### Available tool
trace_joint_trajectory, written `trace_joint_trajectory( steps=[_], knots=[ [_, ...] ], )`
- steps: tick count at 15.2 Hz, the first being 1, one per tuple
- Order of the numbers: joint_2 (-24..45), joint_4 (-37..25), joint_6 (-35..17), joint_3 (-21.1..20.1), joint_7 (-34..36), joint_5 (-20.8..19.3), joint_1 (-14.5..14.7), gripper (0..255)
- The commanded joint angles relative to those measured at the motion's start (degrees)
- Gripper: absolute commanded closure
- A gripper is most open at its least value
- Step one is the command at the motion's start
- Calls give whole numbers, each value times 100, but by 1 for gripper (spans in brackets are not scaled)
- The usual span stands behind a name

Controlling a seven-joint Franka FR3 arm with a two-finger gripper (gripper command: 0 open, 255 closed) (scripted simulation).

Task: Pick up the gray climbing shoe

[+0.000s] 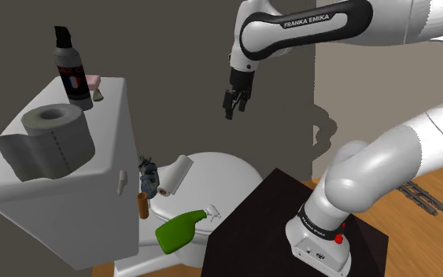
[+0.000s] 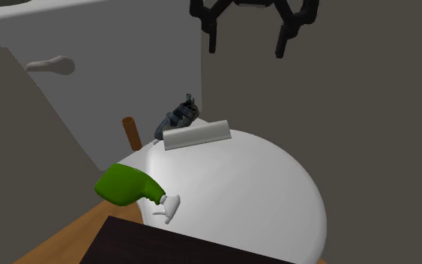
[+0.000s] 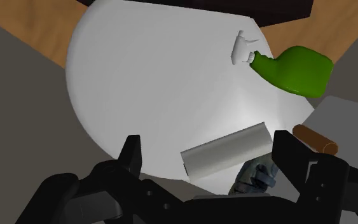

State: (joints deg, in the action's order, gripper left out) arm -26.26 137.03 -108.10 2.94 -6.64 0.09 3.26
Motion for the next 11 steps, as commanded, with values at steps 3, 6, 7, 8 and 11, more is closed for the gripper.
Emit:
trace_joint_trajectory(
  steps=[3, 6, 7, 8, 11],
  knots=[
    [894, -356, -482, 45, -262, 175, 126, 0],
    [1565, -670, -789, 50, -461, 331, 214, 0],
    [1789, -789, -878, 47, -528, 386, 241, 0],
    [2013, -914, -959, 41, -596, 442, 266, 0],
    [2682, -1331, -1159, 8, -797, 610, 328, 0]
  ],
)
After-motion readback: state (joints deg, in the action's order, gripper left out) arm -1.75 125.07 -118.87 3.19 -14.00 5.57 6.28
